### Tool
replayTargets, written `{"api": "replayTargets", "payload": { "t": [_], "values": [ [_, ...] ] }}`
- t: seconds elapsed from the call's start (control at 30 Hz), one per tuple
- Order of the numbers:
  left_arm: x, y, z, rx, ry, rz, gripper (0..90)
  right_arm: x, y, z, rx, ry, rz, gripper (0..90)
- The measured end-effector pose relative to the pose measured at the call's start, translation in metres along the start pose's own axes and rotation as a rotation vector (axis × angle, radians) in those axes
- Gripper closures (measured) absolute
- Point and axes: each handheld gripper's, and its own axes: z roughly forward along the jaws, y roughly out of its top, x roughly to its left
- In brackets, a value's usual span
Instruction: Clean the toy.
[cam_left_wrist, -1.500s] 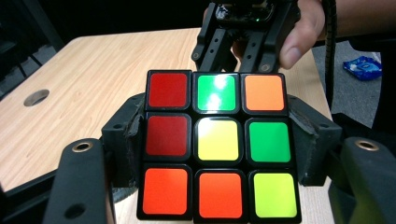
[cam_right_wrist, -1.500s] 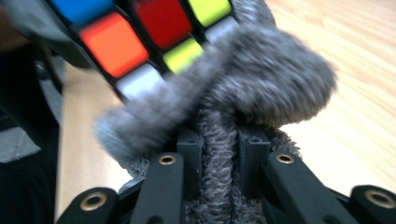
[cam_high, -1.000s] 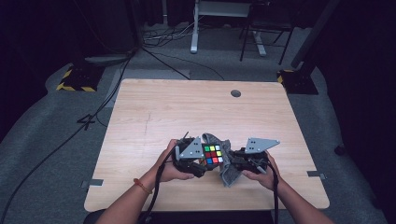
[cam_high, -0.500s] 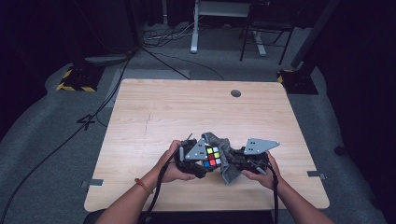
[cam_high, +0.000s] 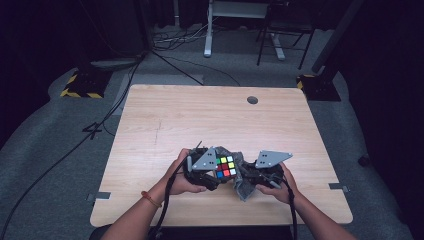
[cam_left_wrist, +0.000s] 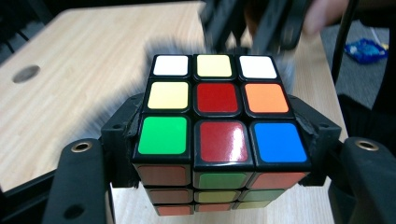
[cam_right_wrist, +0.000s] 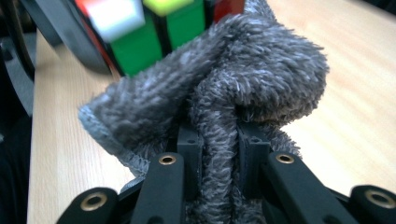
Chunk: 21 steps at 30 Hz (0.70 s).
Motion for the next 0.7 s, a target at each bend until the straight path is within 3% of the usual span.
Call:
{"api": "replayTargets", "payload": {
  "t": [0.1,0.23,0.4,0.6,0.7],
  "values": [
    [-0.003,0.001,0.006,0.018,-0.001,0.009,33.2,0.0,0.006,-0.009,-0.046,-0.029,-0.009,75.5],
    [-0.004,0.003,0.005,-0.016,-0.017,0.003,33.2,-0.004,0.005,-0.011,-0.044,-0.031,0.001,75.5],
    [-0.004,0.005,-0.001,-0.064,-0.024,0.006,33.2,-0.004,0.002,-0.002,0.011,-0.029,0.003,75.5],
    [0.0,0.003,-0.007,-0.076,0.003,-0.009,33.1,-0.003,-0.005,0.01,0.086,0.007,0.007,75.5],
    [0.003,0.001,-0.008,-0.079,0.011,-0.02,33.1,-0.002,-0.006,0.011,0.091,0.025,0.003,75.5]
  ]
}}
